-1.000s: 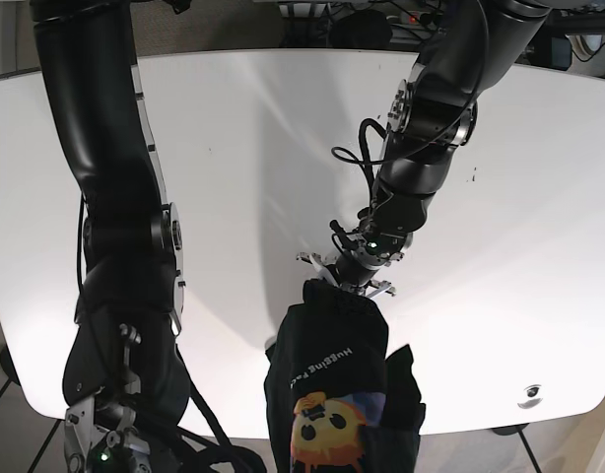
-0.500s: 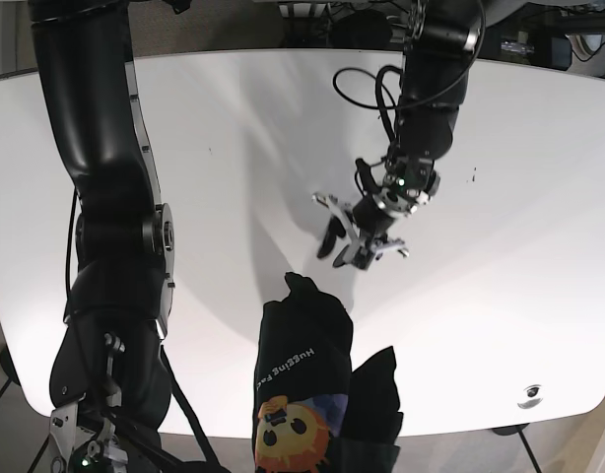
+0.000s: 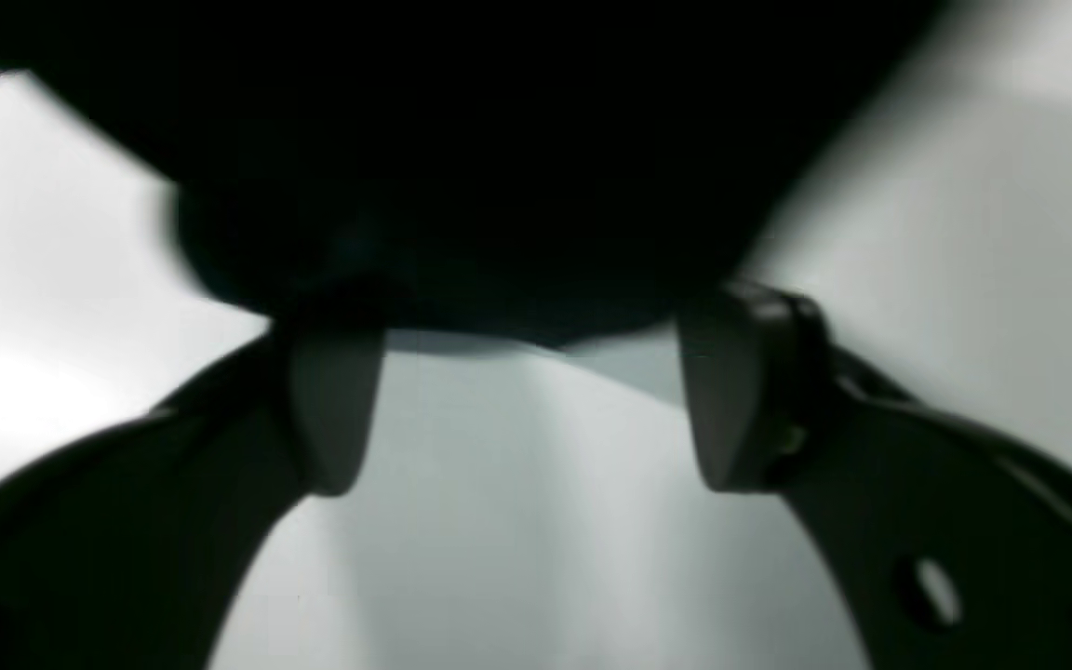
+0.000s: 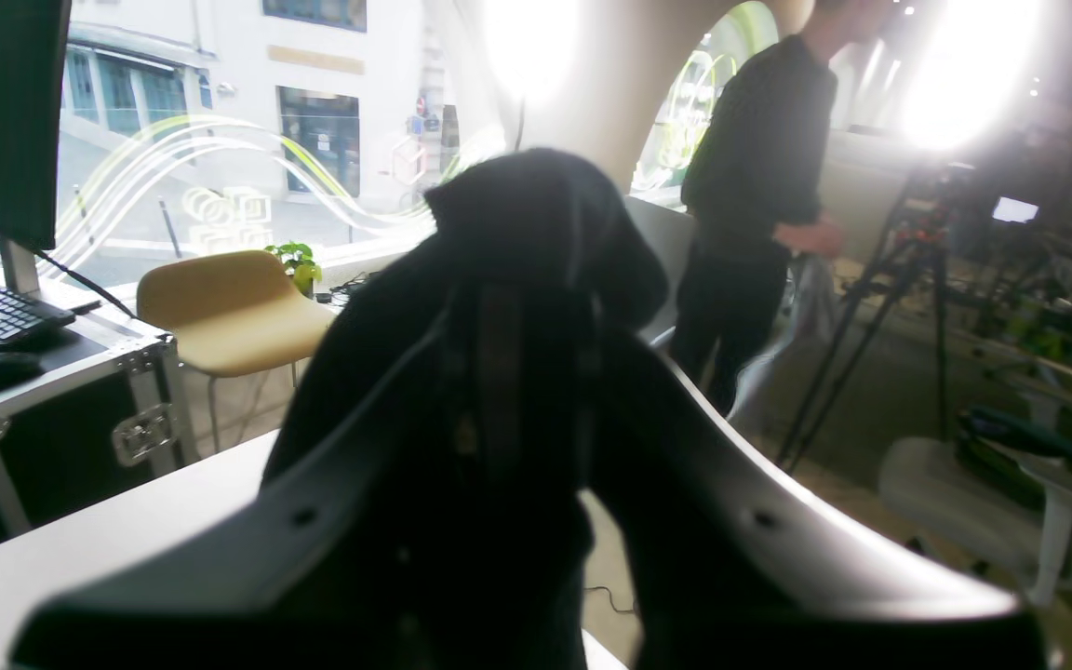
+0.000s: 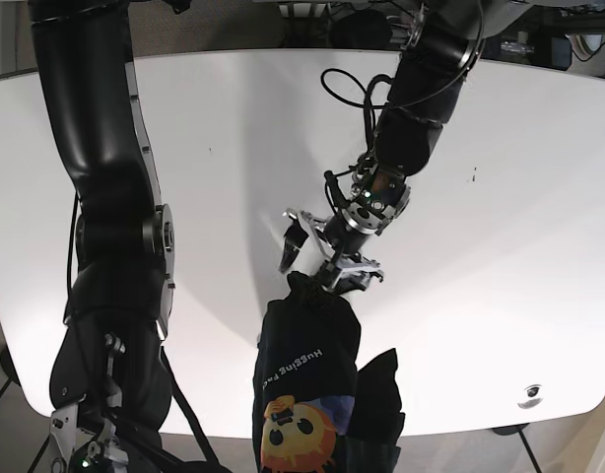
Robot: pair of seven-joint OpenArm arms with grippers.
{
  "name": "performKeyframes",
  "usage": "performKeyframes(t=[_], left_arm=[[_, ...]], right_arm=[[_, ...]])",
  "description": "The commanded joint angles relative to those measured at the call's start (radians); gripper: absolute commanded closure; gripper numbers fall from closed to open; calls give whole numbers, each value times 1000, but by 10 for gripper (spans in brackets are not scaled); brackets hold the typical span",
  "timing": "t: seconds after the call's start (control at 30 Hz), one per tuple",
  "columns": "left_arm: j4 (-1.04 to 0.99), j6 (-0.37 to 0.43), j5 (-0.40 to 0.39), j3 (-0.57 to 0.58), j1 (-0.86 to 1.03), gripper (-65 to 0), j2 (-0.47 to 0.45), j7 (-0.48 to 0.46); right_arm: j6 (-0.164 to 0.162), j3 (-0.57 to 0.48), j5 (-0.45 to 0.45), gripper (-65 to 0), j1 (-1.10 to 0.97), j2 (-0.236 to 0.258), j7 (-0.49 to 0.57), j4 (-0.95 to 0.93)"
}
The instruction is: Fold the T-shirt properly
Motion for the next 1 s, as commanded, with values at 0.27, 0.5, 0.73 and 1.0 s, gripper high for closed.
performKeyframes(t=[0.27, 0.5, 0.73, 1.0], left_arm=[[-209, 76, -7, 60, -127, -525, 114, -133], [-267, 84, -4, 62, -170, 0, 129, -133], [-267, 84, -6, 54, -157, 0, 123, -202], [-153, 85, -6, 54, -94, 0, 68, -205]], right_arm=[[-2, 4, 11, -22, 50, 0, 42, 17], [-2, 6, 11, -22, 50, 3, 42, 14], [-2, 6, 11, -22, 50, 3, 42, 12], [-2, 7, -25, -22, 49, 3, 42, -5]])
